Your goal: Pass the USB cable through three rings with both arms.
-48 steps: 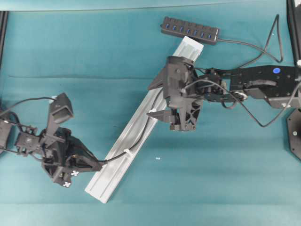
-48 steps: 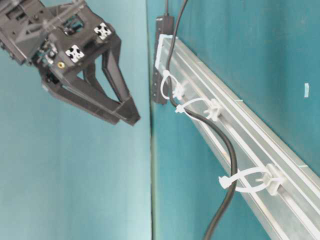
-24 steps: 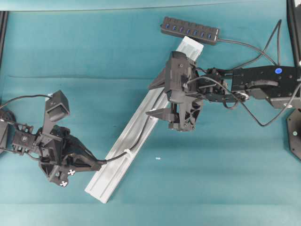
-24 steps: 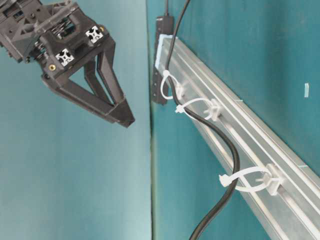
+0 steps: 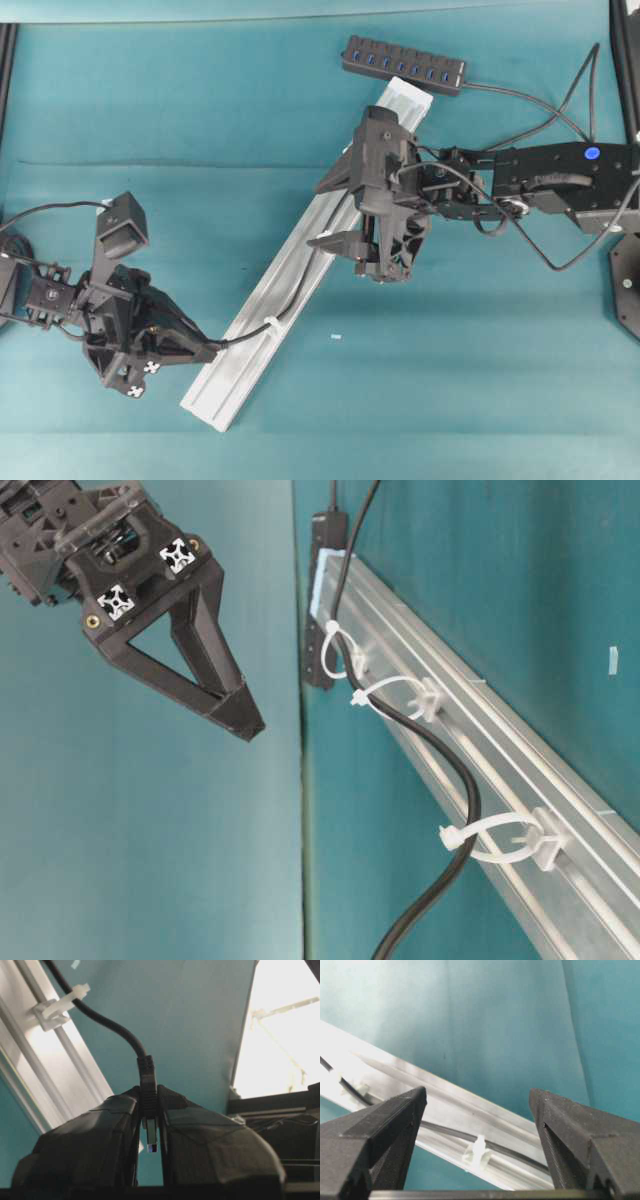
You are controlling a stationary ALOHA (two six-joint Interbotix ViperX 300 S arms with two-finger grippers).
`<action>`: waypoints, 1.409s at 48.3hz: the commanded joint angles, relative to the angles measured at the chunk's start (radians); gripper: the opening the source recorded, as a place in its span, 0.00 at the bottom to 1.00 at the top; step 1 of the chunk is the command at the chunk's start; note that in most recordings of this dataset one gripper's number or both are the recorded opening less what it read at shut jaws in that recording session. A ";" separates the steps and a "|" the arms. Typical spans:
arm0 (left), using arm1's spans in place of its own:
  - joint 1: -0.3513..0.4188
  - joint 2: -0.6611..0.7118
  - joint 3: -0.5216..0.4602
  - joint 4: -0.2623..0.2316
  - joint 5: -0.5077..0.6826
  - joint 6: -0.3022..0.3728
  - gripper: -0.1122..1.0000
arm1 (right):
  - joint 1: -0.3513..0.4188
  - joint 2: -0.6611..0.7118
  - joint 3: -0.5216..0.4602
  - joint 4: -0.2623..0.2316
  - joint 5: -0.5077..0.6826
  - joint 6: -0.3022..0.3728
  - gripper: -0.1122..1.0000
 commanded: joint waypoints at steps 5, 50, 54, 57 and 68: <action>-0.003 -0.026 -0.028 0.005 -0.009 0.014 0.19 | 0.005 -0.006 -0.011 0.002 -0.009 0.014 0.88; 0.063 -0.222 -0.048 0.005 -0.009 0.264 0.96 | 0.017 -0.141 0.012 -0.003 -0.025 0.146 0.88; 0.104 -0.282 -0.041 0.005 -0.011 0.365 0.95 | 0.015 -0.181 0.021 -0.003 -0.025 0.146 0.88; 0.132 -0.325 -0.035 0.005 -0.011 0.437 0.95 | 0.015 -0.213 0.035 -0.005 -0.026 0.146 0.88; 0.201 -0.459 -0.006 0.005 -0.009 0.618 0.95 | 0.015 -0.385 0.112 -0.005 -0.023 0.152 0.88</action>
